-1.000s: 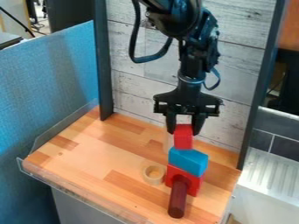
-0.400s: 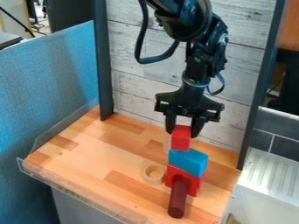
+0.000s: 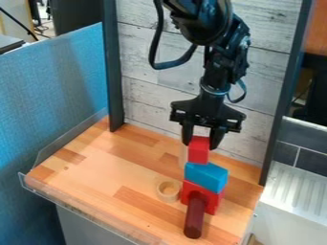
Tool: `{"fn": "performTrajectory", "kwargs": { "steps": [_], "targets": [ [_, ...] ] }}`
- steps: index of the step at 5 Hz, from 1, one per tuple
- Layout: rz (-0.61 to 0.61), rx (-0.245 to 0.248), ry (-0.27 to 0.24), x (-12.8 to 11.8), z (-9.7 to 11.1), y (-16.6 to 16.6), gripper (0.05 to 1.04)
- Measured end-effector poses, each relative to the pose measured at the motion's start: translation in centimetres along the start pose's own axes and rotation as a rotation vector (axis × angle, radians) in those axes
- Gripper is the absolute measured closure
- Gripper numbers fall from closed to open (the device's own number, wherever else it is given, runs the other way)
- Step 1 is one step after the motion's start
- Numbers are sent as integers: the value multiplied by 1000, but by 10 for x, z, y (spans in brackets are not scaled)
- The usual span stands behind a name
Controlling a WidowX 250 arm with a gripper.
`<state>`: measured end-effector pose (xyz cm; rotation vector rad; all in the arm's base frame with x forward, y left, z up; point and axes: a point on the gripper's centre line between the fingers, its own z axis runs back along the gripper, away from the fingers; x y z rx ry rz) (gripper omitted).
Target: Put the red cube on the top of the cone
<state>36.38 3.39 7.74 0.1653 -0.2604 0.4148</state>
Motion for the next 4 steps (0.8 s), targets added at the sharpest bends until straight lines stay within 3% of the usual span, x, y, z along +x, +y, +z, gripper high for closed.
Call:
{"fn": "performTrajectory", "kwargs": {
  "steps": [4],
  "targets": [
    [-18, 29, 19, -4, -14, -10, 522]
  ]
}}
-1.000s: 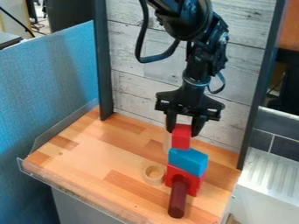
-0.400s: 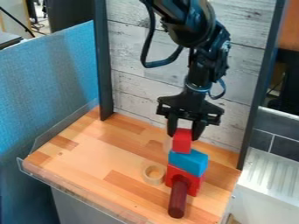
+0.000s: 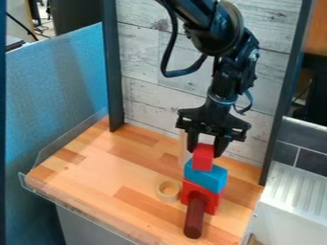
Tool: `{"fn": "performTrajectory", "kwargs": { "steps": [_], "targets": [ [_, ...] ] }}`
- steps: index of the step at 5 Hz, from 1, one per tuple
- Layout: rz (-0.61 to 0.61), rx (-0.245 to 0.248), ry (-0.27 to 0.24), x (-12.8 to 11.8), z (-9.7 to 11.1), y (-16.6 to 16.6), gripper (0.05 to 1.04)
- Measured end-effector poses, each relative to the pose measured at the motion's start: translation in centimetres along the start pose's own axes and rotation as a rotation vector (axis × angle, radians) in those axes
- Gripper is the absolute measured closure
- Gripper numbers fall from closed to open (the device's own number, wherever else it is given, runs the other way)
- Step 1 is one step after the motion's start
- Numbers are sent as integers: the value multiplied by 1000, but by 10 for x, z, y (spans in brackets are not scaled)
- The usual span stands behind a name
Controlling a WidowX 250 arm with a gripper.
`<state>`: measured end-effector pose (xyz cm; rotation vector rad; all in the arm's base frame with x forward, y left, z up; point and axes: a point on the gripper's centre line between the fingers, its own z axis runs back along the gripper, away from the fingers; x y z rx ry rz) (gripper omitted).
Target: Put the red cube on the top of the cone
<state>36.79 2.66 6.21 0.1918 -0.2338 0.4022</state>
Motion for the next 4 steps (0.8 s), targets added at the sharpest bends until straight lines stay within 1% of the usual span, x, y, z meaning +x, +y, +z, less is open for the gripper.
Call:
{"fn": "performTrajectory", "kwargs": {
  "steps": [1, 2, 3, 4],
  "targets": [
    [4, -10, 3, 2, -3, -3, 449],
    [15, -17, 8, 1, -3, -5, 153],
    [18, -39, 17, 1, -3, -6, 76],
    [31, -57, 28, 3, -3, -1, 82]
  ]
}}
